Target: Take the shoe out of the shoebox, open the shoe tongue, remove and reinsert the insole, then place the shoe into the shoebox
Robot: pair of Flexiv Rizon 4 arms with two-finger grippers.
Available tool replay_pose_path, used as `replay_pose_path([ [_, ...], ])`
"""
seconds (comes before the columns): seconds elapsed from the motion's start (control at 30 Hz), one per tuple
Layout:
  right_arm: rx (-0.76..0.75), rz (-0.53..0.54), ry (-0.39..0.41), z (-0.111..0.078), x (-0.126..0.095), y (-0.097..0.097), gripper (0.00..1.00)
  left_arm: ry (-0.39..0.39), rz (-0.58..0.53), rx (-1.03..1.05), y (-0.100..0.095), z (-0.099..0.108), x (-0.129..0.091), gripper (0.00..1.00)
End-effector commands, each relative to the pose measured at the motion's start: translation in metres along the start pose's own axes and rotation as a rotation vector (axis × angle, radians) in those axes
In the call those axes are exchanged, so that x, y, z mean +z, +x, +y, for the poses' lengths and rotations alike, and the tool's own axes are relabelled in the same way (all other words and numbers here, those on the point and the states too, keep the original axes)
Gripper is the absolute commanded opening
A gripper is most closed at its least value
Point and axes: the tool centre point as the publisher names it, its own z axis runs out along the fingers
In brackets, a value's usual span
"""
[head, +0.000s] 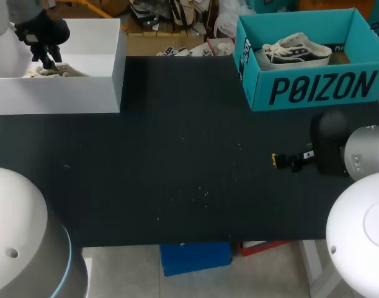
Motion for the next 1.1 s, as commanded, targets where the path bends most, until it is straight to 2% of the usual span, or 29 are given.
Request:
replay_pose_path([
  [0.03, 0.001, 0.002, -0.001, -0.001, 0.000, 0.000, 1.00, -0.018, 0.007, -0.001, 0.002, -0.013, -0.040, 0.40],
  [0.13, 0.001, 0.002, -0.001, -0.001, 0.000, 0.000, 1.00, -0.021, 0.006, -0.018, 0.000, -0.026, -0.059, 0.41],
  [0.2, 0.001, 0.002, -0.001, -0.001, 0.000, 0.000, 1.00, -0.018, 0.012, -0.024, 0.001, -0.035, -0.067, 0.46],
  [0.23, 0.001, 0.002, -0.001, -0.001, 0.000, 0.000, 1.00, -0.016, 0.015, -0.025, 0.002, -0.039, -0.070, 0.53],
  [0.27, 0.001, 0.002, -0.001, -0.001, 0.000, 0.000, 1.00, -0.015, 0.019, -0.026, 0.004, -0.047, -0.074, 0.76],
  [0.33, 0.001, 0.002, -0.001, -0.001, 0.000, 0.000, 1.00, -0.009, 0.022, -0.030, 0.008, -0.058, -0.078, 0.89],
  [0.37, 0.001, 0.002, -0.001, -0.001, 0.000, 0.000, 1.00, -0.009, 0.023, -0.032, 0.009, -0.062, -0.078, 1.00],
  [0.57, 0.001, 0.002, -0.001, -0.001, 0.000, 0.000, 1.00, 0.007, 0.037, -0.041, 0.029, -0.108, -0.084, 1.00],
  [0.73, 0.001, 0.002, -0.001, -0.001, 0.000, 0.000, 1.00, 0.013, 0.078, -0.066, 0.053, -0.152, -0.077, 1.00],
  [1.1, 0.001, 0.002, -0.001, -0.001, 0.000, 0.000, 1.00, 0.045, 0.143, -0.127, 0.092, -0.216, -0.053, 1.00],
])
